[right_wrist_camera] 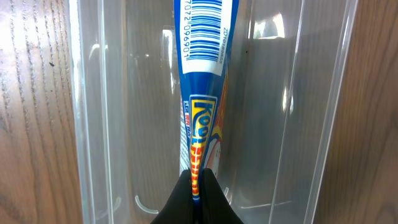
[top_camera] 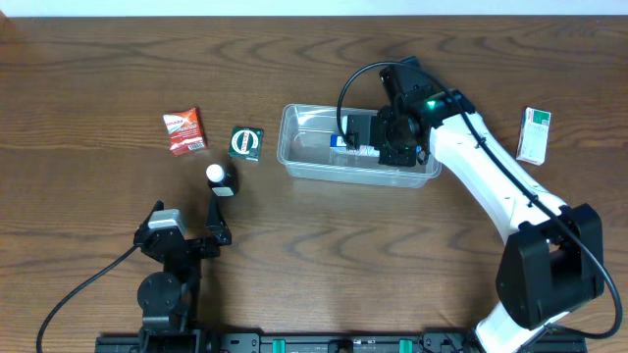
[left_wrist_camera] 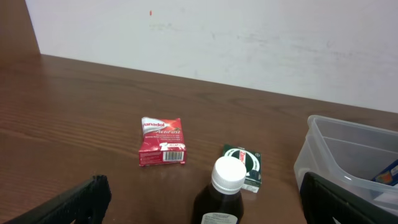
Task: Pack container
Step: 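Lower the blue box into the container and open the right gripper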
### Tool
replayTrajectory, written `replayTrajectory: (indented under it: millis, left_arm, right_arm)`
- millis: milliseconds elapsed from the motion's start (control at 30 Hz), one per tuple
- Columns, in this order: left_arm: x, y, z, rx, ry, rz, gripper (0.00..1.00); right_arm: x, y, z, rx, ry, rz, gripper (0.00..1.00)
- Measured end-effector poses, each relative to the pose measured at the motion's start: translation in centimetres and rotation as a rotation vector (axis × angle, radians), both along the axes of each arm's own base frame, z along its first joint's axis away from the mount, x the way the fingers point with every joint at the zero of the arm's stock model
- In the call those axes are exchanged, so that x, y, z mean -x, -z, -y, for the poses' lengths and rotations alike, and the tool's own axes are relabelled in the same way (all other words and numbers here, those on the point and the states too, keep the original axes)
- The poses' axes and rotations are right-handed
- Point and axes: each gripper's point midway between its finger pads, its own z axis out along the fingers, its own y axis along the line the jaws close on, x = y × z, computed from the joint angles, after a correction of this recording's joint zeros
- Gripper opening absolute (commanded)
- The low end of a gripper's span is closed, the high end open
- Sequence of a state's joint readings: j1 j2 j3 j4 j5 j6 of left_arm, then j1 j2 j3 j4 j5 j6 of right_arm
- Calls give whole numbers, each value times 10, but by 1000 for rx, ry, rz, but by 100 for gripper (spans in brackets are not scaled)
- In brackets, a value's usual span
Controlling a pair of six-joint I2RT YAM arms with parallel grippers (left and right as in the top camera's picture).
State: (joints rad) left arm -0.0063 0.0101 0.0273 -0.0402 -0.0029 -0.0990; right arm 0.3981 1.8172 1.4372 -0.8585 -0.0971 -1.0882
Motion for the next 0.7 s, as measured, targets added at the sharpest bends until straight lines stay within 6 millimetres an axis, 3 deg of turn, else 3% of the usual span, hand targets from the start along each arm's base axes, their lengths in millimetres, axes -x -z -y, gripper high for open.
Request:
replayTrajectory:
  millis: [233, 700]
  left_arm:
    - [0, 0, 0, 0, 0, 0, 98]
    - [0, 0, 0, 0, 0, 0, 98]
  right_arm:
    - [-2, 5, 1, 6, -10, -4, 1]
    - [-10, 11, 23, 20, 0, 2, 1]
